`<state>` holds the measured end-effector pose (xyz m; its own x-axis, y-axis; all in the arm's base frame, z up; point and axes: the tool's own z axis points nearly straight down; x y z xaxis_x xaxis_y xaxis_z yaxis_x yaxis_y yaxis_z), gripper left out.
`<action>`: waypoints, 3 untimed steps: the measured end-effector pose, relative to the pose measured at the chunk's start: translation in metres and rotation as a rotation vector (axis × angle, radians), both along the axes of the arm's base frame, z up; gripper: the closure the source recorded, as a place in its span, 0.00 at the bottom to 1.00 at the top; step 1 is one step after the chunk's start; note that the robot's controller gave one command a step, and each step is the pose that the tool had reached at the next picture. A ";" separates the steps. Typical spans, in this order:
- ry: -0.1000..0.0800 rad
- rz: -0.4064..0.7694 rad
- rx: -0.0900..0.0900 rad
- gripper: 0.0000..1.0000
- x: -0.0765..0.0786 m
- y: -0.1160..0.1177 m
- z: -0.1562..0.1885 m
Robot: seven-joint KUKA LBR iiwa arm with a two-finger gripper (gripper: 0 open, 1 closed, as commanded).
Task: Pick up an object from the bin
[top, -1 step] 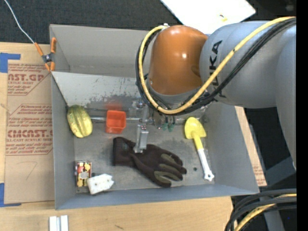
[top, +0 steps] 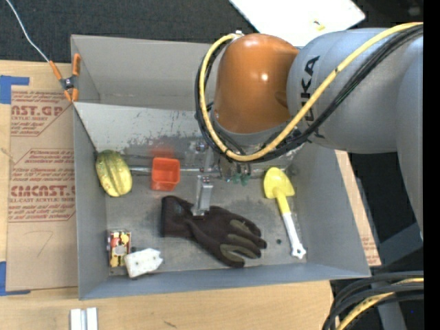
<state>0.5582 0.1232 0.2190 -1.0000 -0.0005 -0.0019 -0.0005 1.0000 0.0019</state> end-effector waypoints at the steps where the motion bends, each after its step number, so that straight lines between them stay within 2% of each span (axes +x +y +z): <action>1: 0.002 0.038 0.000 0.00 0.003 -0.003 -0.074; 2: 0.008 -0.042 0.001 0.00 -0.035 0.026 -0.137; 3: 0.000 -0.188 0.003 1.00 -0.018 0.036 -0.141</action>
Offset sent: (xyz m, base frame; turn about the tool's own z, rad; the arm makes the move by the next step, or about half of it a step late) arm -0.0318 0.0228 -0.1336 0.0456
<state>0.5406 0.1593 0.0776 -0.9824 0.1869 -0.0016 0.1868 0.9824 0.0048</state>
